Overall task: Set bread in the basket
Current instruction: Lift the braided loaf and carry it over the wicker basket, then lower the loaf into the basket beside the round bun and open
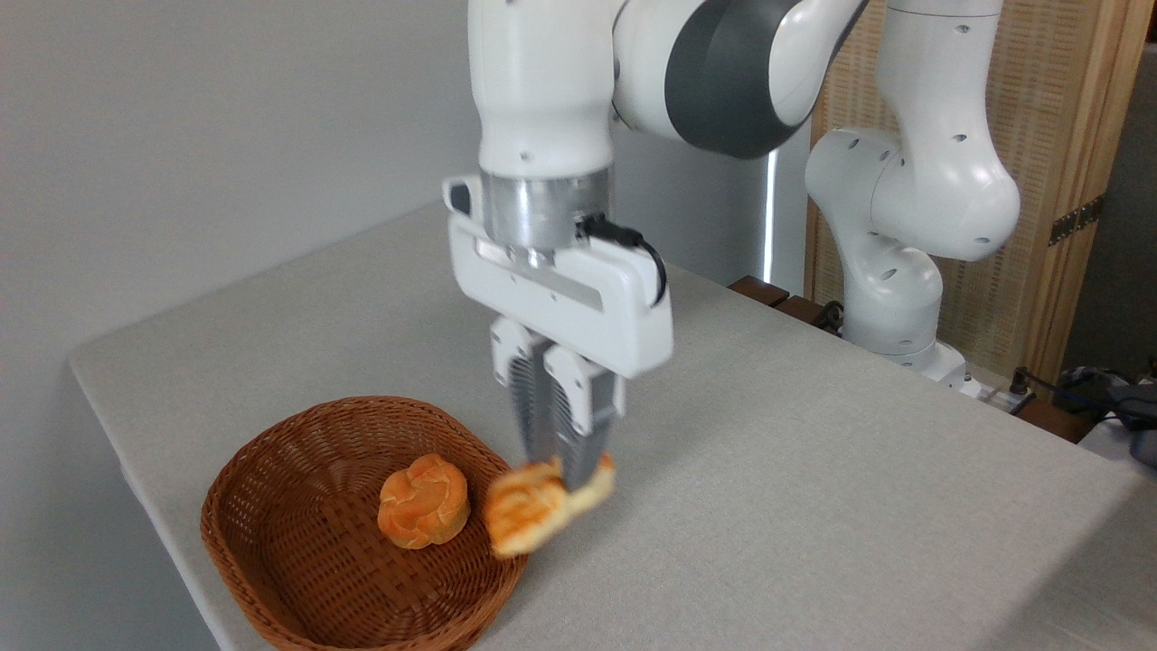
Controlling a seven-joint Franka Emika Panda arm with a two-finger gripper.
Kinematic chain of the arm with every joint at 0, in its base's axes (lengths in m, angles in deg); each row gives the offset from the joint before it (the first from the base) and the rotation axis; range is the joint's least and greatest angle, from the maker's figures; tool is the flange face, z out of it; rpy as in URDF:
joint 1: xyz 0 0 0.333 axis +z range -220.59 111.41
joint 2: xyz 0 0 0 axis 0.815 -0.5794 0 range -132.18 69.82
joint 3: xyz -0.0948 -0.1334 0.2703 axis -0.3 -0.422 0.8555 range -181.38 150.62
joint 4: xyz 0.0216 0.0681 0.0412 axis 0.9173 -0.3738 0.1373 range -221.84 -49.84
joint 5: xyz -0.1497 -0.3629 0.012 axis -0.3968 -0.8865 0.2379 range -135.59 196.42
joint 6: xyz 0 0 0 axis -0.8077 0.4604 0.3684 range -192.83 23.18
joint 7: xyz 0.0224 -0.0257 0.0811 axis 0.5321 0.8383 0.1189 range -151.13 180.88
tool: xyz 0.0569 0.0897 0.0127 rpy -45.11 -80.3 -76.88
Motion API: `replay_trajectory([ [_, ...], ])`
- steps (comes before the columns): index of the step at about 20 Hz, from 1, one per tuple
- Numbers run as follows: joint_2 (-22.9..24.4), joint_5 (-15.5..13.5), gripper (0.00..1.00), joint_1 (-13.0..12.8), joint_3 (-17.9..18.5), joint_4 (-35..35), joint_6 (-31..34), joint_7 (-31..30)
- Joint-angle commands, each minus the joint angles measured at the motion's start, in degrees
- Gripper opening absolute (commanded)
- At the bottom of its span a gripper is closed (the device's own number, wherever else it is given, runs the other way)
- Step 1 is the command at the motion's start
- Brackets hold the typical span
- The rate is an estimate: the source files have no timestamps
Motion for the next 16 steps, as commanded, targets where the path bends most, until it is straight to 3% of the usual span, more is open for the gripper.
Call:
replay_trajectory([
  [1,-1.7,-8.4,0.35,-0.4,-0.1,4.4,-0.7,0.7],
  [4,-2.7,-15.7,0.37,-0.5,-1.0,4.8,-4.2,0.6],
  [6,-3.9,-21.3,0.47,-0.5,-1.3,4.8,-6.1,0.1],
  [8,-5.2,-25.0,1.00,-0.3,-0.9,4.8,-6.3,0.0],
  [11,-6.4,-28.0,1.00,0.0,-0.8,4.8,-6.3,0.6],
  [16,-6.6,-27.5,1.00,0.0,-0.8,4.8,-6.3,0.8],
])
